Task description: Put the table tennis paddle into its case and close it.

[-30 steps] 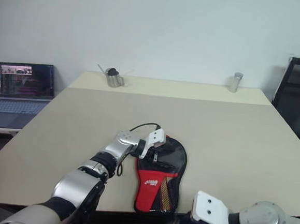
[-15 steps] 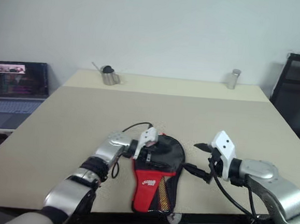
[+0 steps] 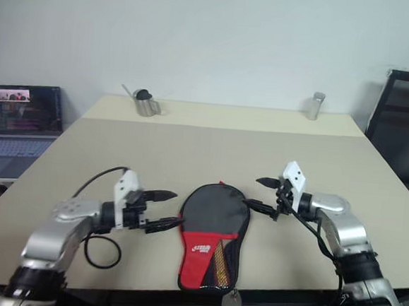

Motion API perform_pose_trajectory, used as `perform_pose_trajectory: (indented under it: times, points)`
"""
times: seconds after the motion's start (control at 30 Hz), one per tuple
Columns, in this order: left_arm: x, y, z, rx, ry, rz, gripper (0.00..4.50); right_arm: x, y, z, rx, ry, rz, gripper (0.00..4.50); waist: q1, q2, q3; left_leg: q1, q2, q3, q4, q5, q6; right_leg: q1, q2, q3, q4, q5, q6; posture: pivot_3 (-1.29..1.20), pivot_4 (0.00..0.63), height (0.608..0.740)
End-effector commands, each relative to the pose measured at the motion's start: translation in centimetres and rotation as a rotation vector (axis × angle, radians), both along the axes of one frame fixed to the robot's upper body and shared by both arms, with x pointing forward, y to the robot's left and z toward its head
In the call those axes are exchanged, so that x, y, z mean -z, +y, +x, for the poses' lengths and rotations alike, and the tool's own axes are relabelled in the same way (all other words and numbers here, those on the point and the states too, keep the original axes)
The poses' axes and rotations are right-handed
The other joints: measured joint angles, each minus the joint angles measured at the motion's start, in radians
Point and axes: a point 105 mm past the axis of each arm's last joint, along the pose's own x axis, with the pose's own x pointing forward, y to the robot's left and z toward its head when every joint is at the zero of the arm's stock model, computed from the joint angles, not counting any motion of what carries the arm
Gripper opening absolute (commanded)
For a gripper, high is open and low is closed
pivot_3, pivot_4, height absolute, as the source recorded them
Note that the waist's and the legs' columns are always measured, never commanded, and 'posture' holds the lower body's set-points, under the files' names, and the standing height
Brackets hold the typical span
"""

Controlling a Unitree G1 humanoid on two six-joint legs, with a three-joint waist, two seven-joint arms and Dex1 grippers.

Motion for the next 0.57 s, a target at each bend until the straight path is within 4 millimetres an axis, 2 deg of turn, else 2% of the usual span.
perform_pose_trajectory:
  times: [0.03,0.17,0.3,0.57]
  points:
    - [-2.1,-0.8,0.1,-0.034,-0.095,-0.022,4.5,-0.9,-1.6,0.9,0.007,-0.054,-0.019,4.47,0.005,0.0,0.0,0.0,0.0,0.0,0.0,0.0,0.0,0.0,0.0,0.0,0.0,0.0,0.0,0.0,0.15,0.74]
    - [-3.0,-0.2,0.7,-0.081,-0.16,-0.016,4.5,-1.5,-3.4,1.9,0.08,-0.076,-0.043,4.47,0.006,0.001,0.001,0.0,-0.001,0.002,0.0,0.0,0.0,0.0,0.0,0.001,0.0,0.0,0.0,0.0,0.15,0.74]
    - [-3.3,-1.5,2.2,-0.069,-0.195,0.003,4.5,-2.7,-5.7,2.2,0.132,-0.093,-0.063,4.47,0.012,0.003,0.002,0.0,-0.001,0.001,0.0,0.0,0.0,0.0,0.0,0.0,0.001,0.0,0.0,0.0,0.15,0.74]
    - [-2.3,-2.0,3.5,-0.055,-0.186,0.015,4.5,-2.5,-6.5,1.1,0.157,-0.081,-0.09,4.47,0.001,0.004,0.002,0.0,0.0,0.003,-0.001,0.0,0.0,-0.001,0.001,0.002,0.001,0.0,0.0,0.0,0.15,0.74]
